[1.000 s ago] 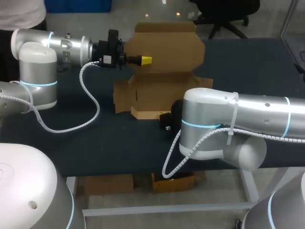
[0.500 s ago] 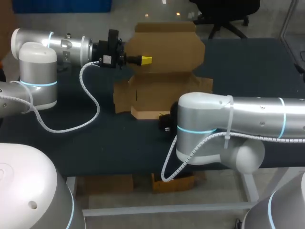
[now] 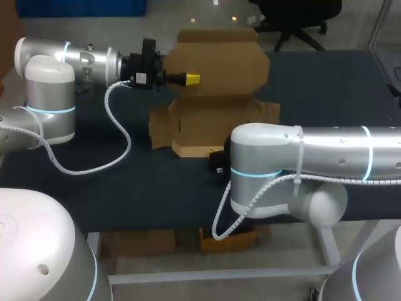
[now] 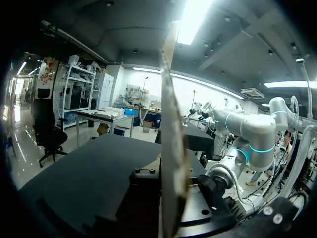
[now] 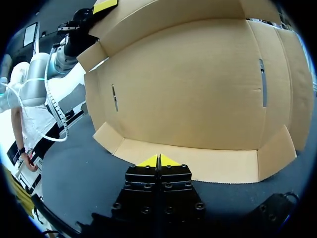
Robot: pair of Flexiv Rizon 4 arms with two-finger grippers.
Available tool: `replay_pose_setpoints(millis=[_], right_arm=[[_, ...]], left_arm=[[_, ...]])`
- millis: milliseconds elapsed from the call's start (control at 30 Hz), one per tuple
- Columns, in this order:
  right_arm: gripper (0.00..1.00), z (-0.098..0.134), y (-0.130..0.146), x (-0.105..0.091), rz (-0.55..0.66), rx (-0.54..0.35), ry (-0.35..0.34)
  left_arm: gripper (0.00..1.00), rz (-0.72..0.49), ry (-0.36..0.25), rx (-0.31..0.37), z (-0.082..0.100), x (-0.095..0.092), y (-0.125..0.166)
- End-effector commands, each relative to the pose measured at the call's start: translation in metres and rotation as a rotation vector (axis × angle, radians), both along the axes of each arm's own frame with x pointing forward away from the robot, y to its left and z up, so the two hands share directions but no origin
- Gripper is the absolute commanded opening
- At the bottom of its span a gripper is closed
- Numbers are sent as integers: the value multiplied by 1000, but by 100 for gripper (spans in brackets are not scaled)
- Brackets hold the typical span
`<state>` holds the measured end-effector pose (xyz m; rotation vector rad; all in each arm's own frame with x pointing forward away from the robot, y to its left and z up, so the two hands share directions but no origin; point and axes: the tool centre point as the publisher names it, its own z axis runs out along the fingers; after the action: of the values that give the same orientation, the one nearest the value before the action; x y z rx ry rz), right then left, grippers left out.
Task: Assemble the packaging by folding the flat box into shape, placing the metal phone stand inside, and closing the box properly
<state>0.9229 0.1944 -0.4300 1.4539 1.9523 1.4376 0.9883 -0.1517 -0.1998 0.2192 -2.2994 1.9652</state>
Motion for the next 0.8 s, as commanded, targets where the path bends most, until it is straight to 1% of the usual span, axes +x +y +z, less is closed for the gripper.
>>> replay_pose_setpoints(millis=[33, 633, 800], right_arm=[[0, -7, 2, 1, -7, -5, 3], [0, -7, 2, 1, -11, -1, 4], [0, -7, 2, 1, -11, -1, 4]], left_arm=[[0, 2, -2, -1, 0, -1, 0], [0, 2, -2, -1, 0, -1, 0], [0, -15, 11, 16, -3, -14, 0]])
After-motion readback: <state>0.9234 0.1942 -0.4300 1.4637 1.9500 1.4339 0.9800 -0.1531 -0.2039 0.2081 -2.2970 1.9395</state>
